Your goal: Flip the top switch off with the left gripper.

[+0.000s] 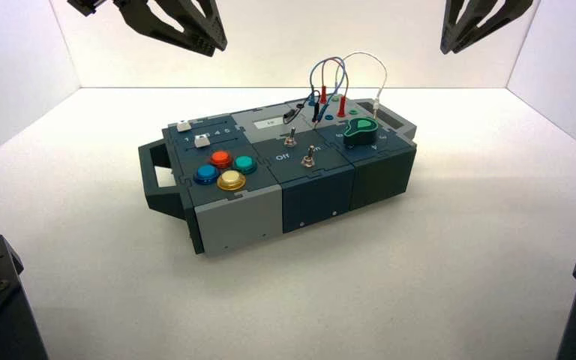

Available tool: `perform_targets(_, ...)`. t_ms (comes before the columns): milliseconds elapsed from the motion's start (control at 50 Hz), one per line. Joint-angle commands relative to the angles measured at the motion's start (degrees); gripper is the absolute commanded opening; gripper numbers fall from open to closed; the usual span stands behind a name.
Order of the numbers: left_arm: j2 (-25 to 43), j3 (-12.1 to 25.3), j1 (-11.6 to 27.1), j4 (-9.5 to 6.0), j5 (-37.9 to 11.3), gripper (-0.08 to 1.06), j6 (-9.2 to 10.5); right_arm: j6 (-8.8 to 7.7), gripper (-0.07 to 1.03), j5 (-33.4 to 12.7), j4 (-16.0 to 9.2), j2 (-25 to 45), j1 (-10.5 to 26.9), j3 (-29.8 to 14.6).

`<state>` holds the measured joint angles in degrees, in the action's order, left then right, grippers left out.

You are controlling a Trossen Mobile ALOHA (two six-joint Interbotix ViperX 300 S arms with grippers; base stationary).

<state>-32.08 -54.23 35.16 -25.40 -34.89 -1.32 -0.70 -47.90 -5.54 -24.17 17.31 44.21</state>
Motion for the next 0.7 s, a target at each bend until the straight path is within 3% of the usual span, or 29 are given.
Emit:
perform_targets(20,-0.35,1.67,-0.35,-0.18,0.18,0.21,0.09,0.09,0.19,0.26,-0.09,-0.7,-0.09,-1.67)
perform_targets(360,0.09,2.11,-0.35,-0.18,0.18,0.21,0.09,0.0,0.19,0.79,0.09,0.53,-0.18,-2.37)
perform_targets(700,2.99,4.83,-0.35,-0.18,-0.18,0.21,-0.35,0.0,0.29,1.76,0.53,10.28,-0.18,-7.56)
